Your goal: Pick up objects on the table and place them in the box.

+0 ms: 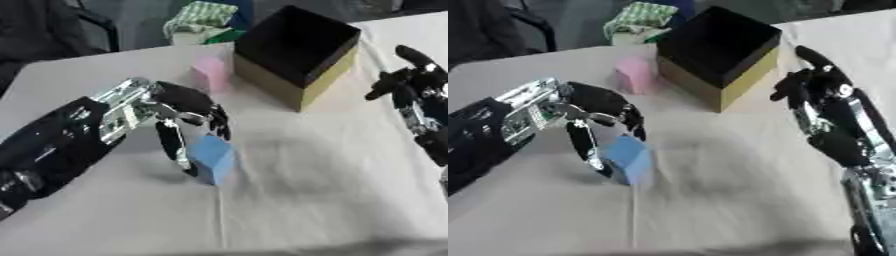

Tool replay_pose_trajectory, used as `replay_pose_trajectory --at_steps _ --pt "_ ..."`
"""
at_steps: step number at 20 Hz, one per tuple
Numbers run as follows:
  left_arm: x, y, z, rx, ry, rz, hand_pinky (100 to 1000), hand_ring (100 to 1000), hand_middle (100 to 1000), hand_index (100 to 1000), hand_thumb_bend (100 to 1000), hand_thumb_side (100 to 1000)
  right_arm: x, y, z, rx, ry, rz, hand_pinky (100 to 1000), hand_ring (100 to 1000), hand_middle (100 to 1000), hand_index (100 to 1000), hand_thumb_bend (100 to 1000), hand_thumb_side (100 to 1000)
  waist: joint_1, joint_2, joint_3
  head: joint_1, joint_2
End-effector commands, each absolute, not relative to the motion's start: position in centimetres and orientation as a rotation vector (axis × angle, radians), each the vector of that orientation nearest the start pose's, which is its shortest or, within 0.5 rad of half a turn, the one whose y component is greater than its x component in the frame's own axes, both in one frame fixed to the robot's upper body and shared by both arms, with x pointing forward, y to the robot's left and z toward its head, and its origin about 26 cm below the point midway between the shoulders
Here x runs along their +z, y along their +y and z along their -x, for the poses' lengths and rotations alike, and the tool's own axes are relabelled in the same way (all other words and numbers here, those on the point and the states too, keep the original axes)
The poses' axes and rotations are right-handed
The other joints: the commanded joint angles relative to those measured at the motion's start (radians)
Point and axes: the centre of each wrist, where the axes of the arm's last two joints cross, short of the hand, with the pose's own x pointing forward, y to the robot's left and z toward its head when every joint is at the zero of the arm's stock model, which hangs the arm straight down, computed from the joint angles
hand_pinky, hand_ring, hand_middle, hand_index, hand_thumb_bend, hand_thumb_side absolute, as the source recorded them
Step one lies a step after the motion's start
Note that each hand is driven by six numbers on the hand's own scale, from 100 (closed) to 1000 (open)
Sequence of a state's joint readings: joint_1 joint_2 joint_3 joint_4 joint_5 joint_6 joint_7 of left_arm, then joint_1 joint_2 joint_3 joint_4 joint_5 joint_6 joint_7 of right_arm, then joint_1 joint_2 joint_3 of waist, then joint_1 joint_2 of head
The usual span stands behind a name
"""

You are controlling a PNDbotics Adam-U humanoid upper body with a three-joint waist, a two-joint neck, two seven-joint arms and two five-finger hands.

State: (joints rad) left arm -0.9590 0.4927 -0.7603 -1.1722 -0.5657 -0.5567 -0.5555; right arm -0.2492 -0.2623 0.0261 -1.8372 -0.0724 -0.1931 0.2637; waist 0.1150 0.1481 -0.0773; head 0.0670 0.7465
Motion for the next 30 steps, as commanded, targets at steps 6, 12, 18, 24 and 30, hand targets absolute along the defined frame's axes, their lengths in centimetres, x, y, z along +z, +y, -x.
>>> replay_pose_trajectory --at_steps 6,12,18,24,30 --pt "20.5 17.1 -45.0 2.875 1.253 0.195 669 495 442 615 314 111 14.8 -25.9 -31.6 0.593 -2.217 -0.109 989 608 590 967 100 470 -0.007 -0.012 0.001 -0.007 -0.005" --pt "27.1 17.3 -47.0 2.724 1.584 0.334 680 490 434 611 292 116 14.6 -25.8 -31.6 0.587 -2.215 -0.117 990 608 589 967 100 470 -0.013 -0.011 0.000 -0.009 -0.012" --pt "30.1 12.9 -48.5 2.597 1.777 0.379 687 497 437 612 313 110 14.6 -25.3 -31.7 0.598 -2.211 -0.147 991 607 589 968 100 470 -0.016 -0.005 -0.020 0.008 -0.017" --pt "28.4 10.6 -49.8 2.591 1.858 0.592 690 501 445 616 345 104 14.8 -24.6 -31.8 0.624 -2.217 -0.191 992 607 588 968 100 470 -0.020 0.006 -0.069 0.037 -0.037" --pt "27.9 9.8 -49.9 2.379 2.037 0.997 697 518 465 635 385 100 14.9 -24.4 -31.9 0.640 -2.218 -0.204 992 606 587 969 100 470 -0.017 0.016 -0.101 0.060 -0.048"
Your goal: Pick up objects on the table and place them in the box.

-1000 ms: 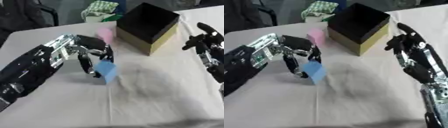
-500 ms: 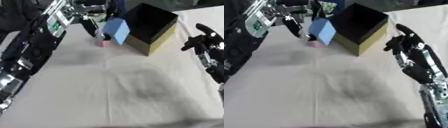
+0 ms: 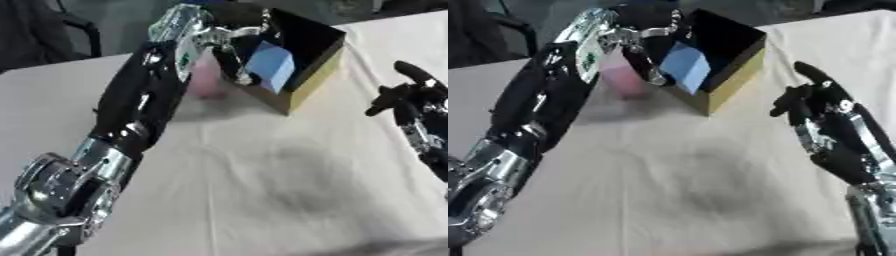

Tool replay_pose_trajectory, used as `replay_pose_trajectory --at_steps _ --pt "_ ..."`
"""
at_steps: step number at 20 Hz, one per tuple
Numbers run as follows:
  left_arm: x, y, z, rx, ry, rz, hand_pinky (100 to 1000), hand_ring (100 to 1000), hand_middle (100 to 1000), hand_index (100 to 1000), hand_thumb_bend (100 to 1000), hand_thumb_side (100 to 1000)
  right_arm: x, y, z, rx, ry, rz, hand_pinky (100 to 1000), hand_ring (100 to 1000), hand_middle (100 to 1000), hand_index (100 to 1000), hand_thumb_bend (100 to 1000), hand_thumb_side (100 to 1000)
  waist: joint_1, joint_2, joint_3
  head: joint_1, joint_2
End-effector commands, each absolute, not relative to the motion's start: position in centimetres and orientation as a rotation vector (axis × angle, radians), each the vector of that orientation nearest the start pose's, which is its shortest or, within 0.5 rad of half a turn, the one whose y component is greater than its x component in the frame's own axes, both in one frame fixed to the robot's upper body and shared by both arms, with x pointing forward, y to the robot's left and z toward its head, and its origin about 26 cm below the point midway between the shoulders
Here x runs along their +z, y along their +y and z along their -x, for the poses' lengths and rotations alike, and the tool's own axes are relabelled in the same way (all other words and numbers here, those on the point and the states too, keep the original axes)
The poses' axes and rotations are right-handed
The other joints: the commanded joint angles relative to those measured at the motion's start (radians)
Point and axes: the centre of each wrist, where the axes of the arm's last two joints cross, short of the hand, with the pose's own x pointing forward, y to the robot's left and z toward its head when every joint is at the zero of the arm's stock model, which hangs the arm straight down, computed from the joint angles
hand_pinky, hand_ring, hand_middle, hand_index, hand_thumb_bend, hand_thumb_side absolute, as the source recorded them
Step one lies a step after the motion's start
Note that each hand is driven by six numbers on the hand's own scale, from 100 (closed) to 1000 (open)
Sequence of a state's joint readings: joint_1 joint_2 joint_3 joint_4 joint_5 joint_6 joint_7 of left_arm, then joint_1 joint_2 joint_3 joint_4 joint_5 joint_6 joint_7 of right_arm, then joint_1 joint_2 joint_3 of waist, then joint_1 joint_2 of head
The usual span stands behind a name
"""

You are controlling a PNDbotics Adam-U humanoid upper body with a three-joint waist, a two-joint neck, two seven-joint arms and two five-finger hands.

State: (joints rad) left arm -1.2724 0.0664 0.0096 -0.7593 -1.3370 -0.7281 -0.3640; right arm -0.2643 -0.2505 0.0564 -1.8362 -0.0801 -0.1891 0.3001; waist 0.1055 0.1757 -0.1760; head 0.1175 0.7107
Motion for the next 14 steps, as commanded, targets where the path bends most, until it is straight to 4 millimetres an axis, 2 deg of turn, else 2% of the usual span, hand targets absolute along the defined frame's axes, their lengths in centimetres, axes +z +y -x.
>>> replay_pose_trajectory --at_steps 1,6,8,10,11,14 --pt "28.07 9.66 -49.81 2.302 2.084 1.063 699 520 467 638 386 100 14.92 -24.36 -31.89 0.641 -2.218 -0.205 992 606 587 969 100 470 -0.007 -0.010 -0.005 0.011 -0.012" --pt "28.18 9.39 -49.71 2.043 2.201 1.275 696 518 470 645 356 100 14.93 -24.29 -31.92 0.644 -2.217 -0.210 992 607 587 969 100 470 -0.006 -0.007 -0.006 0.012 -0.012" --pt "28.22 9.56 -49.75 1.992 2.249 1.328 695 517 473 655 321 100 14.94 -24.28 -31.93 0.644 -2.218 -0.210 992 607 587 969 100 470 -0.006 -0.006 -0.005 0.012 -0.012" --pt "28.37 9.77 -49.79 1.953 2.307 1.394 696 523 492 697 298 100 14.91 -24.28 -31.93 0.645 -2.216 -0.211 992 607 587 969 100 470 -0.005 -0.007 -0.005 0.011 -0.013" --pt "28.37 9.82 -49.81 1.936 2.337 1.431 694 531 513 725 256 100 14.90 -24.26 -31.93 0.645 -2.215 -0.212 992 607 587 969 100 470 -0.005 -0.007 -0.005 0.013 -0.013" --pt "27.84 9.58 -49.88 1.892 2.450 1.546 693 547 540 748 235 100 14.88 -24.13 -31.95 0.650 -2.214 -0.221 992 607 587 970 100 470 -0.005 -0.008 -0.010 0.018 -0.017"
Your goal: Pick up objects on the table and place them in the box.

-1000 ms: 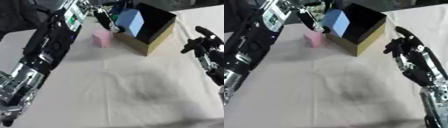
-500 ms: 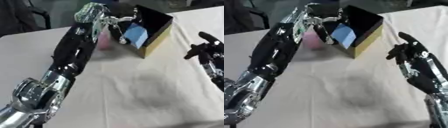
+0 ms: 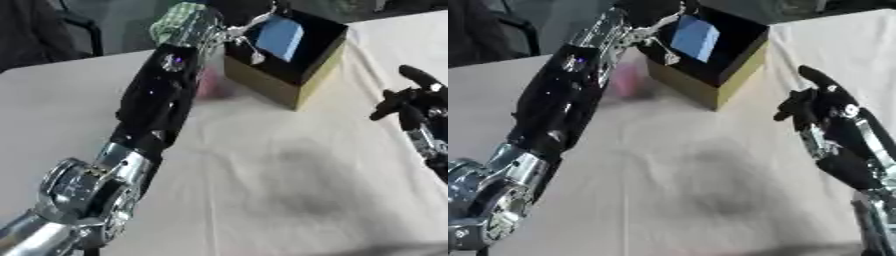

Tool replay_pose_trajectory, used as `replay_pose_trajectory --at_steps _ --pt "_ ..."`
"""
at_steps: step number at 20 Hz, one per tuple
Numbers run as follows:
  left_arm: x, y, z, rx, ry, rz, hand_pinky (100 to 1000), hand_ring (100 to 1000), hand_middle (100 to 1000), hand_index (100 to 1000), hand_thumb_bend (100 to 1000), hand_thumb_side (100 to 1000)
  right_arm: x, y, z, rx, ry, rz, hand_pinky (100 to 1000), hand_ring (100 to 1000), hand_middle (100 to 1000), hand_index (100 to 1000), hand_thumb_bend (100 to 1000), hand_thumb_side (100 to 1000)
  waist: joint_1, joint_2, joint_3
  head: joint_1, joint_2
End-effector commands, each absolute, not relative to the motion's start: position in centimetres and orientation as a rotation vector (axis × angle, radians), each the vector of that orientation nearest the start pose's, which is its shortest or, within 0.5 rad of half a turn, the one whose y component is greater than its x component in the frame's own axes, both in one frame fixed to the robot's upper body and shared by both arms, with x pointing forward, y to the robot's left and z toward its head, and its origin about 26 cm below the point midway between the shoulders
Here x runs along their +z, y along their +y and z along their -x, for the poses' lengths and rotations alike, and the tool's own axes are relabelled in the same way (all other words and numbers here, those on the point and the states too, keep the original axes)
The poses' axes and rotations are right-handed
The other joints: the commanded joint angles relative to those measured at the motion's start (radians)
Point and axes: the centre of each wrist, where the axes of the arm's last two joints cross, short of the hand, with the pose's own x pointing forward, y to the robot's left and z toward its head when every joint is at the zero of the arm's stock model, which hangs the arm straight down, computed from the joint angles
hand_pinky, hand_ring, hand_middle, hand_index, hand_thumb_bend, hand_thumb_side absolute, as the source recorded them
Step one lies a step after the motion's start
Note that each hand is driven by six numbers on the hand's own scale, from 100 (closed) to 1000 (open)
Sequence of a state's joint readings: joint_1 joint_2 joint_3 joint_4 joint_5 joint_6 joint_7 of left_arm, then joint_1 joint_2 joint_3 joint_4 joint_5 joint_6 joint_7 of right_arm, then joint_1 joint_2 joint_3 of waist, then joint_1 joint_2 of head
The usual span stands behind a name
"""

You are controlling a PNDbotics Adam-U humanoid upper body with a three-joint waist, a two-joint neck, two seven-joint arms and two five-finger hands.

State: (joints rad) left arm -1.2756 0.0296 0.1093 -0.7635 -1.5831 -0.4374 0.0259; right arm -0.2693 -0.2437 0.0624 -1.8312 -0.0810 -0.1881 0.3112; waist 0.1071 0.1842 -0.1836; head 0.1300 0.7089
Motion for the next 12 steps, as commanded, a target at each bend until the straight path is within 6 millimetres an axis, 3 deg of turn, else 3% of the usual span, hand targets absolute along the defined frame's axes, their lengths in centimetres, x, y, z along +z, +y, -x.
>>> replay_pose_trajectory --at_steps 1,4,6,8,12 --pt "27.6 9.4 -49.9 1.883 2.477 1.571 697 562 560 761 236 100 14.9 -24.1 -32.0 0.652 -2.214 -0.225 992 607 587 970 100 470 -0.007 -0.016 -0.005 0.007 -0.018" --pt "26.5 8.7 -49.8 1.854 2.545 1.622 709 606 619 803 285 100 15.0 -23.9 -32.0 0.658 -2.215 -0.232 993 607 587 970 100 470 -0.006 -0.012 -0.017 0.013 -0.024" --pt "25.9 8.4 -49.8 1.839 2.561 1.650 730 650 687 843 368 100 15.0 -23.9 -32.0 0.663 -2.217 -0.235 993 607 587 970 100 470 -0.005 -0.009 -0.025 0.018 -0.028" --pt "25.7 8.2 -49.7 1.809 2.561 1.691 765 711 793 905 545 217 15.1 -23.8 -32.0 0.665 -2.218 -0.236 993 607 587 970 100 470 -0.003 -0.006 -0.032 0.020 -0.030" --pt "25.7 8.2 -49.6 1.691 2.568 1.788 827 791 895 956 771 359 15.1 -23.8 -32.0 0.668 -2.216 -0.236 994 607 587 971 100 470 0.000 -0.002 -0.038 0.022 -0.031"
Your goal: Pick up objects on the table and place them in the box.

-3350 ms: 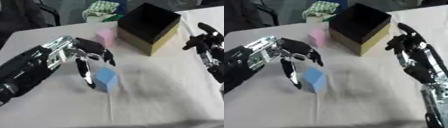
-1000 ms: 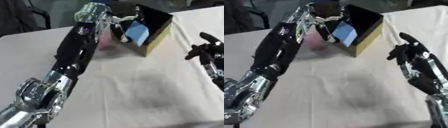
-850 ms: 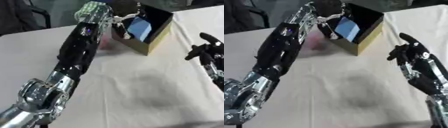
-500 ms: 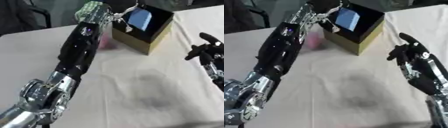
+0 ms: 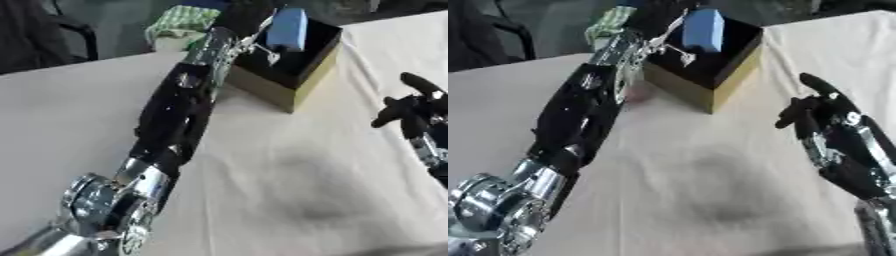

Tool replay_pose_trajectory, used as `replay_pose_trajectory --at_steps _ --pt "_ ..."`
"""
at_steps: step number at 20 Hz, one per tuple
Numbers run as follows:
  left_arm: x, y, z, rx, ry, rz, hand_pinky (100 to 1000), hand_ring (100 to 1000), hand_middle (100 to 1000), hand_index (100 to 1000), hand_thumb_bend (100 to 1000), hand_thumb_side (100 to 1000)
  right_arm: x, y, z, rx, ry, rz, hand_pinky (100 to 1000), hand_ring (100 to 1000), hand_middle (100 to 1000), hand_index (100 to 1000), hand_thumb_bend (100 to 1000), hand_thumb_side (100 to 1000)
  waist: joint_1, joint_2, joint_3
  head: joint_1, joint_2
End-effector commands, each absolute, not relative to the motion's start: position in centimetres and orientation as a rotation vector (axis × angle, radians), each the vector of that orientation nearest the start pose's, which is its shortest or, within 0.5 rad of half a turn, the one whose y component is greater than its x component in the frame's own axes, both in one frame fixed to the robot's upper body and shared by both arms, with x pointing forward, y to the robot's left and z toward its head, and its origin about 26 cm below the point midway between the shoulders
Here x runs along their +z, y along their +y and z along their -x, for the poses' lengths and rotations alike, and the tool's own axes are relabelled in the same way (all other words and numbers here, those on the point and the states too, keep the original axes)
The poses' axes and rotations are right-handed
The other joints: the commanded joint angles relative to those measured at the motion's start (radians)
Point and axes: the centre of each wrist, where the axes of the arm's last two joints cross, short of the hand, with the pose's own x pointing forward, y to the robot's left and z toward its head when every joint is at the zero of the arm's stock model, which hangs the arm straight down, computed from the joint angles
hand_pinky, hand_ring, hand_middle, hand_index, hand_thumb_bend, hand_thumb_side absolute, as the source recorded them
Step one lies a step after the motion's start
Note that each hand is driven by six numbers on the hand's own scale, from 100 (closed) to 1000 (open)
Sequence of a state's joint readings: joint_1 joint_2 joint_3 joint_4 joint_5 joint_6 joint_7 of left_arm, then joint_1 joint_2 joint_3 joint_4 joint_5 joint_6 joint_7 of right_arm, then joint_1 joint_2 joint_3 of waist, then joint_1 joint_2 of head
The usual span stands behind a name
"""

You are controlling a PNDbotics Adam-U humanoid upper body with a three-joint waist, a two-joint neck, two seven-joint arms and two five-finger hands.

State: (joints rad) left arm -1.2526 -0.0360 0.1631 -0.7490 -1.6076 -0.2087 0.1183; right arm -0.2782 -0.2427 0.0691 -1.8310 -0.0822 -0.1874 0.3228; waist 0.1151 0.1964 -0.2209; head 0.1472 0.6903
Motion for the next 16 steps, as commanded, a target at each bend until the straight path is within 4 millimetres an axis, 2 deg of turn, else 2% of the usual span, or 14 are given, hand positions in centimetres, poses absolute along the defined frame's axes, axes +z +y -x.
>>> replay_pose_trajectory --at_steps 1,3,5,7,9,10,11,13,16 --pt "25.8 8.3 -49.6 1.644 2.582 1.809 845 811 911 963 824 389 15.1 -23.8 -32.0 0.668 -2.216 -0.236 994 607 587 971 100 470 -0.007 -0.014 -0.002 0.004 -0.012" --pt "26.0 8.5 -49.6 1.556 2.606 1.840 865 831 928 966 882 414 15.1 -23.8 -32.1 0.668 -2.216 -0.236 994 607 587 971 100 470 -0.007 -0.014 -0.003 0.003 -0.013" --pt "26.3 8.7 -49.6 1.494 2.619 1.866 875 840 932 968 899 415 15.0 -23.9 -32.1 0.668 -2.215 -0.234 994 608 587 971 100 470 -0.007 -0.015 -0.003 0.002 -0.013" --pt "26.5 9.2 -49.8 1.452 2.636 1.885 869 829 915 957 876 401 15.0 -23.9 -32.1 0.667 -2.215 -0.235 993 608 587 971 100 470 -0.007 -0.015 -0.002 0.001 -0.012" --pt "27.2 10.0 -49.9 1.442 2.652 1.900 857 811 891 949 798 383 15.0 -23.9 -32.0 0.664 -2.214 -0.232 993 608 587 971 100 470 -0.009 -0.018 0.001 -0.002 -0.011" --pt "27.6 10.6 -50.1 1.469 2.656 1.910 860 812 885 951 746 381 14.9 -24.0 -32.0 0.662 -2.213 -0.230 993 608 587 971 100 470 -0.010 -0.020 0.004 -0.004 -0.010" --pt "28.0 11.1 -50.2 1.502 2.647 1.923 861 812 885 951 746 381 14.9 -24.0 -32.0 0.661 -2.212 -0.229 993 608 587 970 100 472 -0.010 -0.021 0.006 -0.005 -0.009" --pt "29.1 12.5 -50.4 1.607 2.626 1.955 852 807 867 943 725 449 14.8 -24.1 -32.0 0.658 -2.209 -0.225 993 608 588 970 100 470 -0.012 -0.026 0.013 -0.008 -0.005" --pt "30.2 15.0 -50.9 1.859 2.561 1.997 848 806 860 939 728 501 14.7 -24.2 -32.0 0.653 -2.204 -0.220 993 609 588 970 100 470 -0.012 -0.032 0.026 -0.014 0.000"
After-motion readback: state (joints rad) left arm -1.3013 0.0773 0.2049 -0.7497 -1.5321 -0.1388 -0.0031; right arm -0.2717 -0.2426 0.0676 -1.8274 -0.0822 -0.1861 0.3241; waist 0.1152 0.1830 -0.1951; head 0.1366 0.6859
